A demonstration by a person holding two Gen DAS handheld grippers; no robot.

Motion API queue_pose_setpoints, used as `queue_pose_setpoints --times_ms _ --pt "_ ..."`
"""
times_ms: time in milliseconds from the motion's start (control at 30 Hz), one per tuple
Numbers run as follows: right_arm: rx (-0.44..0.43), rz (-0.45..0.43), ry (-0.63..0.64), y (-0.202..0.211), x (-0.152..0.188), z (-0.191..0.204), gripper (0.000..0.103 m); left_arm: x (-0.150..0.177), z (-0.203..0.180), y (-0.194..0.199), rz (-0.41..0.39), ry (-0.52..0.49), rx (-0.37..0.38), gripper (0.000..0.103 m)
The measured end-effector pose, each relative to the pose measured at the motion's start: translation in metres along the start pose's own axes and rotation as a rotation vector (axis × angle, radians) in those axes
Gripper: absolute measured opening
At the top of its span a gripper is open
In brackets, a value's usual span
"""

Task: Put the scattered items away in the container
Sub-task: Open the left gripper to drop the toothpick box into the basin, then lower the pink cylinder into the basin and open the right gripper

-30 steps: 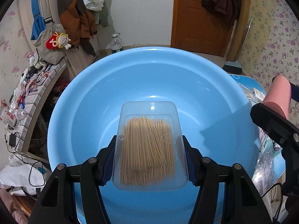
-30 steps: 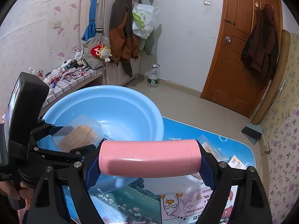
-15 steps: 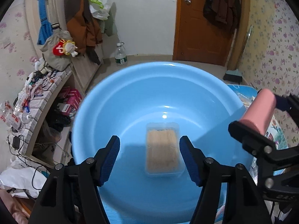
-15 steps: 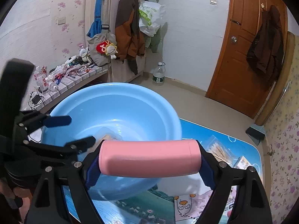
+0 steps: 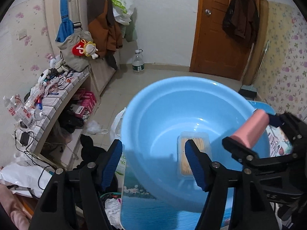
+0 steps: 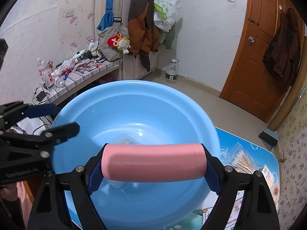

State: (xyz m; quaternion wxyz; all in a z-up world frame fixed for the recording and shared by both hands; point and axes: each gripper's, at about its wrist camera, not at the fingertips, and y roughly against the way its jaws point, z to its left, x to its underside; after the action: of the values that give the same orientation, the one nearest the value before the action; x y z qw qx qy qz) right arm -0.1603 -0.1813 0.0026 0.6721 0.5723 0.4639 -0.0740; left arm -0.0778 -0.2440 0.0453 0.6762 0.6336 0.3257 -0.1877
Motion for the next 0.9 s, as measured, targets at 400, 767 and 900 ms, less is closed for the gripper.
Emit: queue_pose_setpoints --times_ms 400,767,900 --pt "-0.012 0.099 -0.016 -0.026 0.004 0.013 0.088 0.003 0.022 0.016 -0.029 0.039 0.008 0.073" --pt "-0.007 0.171 -0.031 -0.04 0.006 0.015 0.088 0.012 0.017 0.013 -0.003 0.042 0.01 0.089" --pt "0.001 0.176 -0.03 -0.039 0.008 0.013 0.088 0.013 0.015 0.013 0.001 0.042 0.012 0.095"
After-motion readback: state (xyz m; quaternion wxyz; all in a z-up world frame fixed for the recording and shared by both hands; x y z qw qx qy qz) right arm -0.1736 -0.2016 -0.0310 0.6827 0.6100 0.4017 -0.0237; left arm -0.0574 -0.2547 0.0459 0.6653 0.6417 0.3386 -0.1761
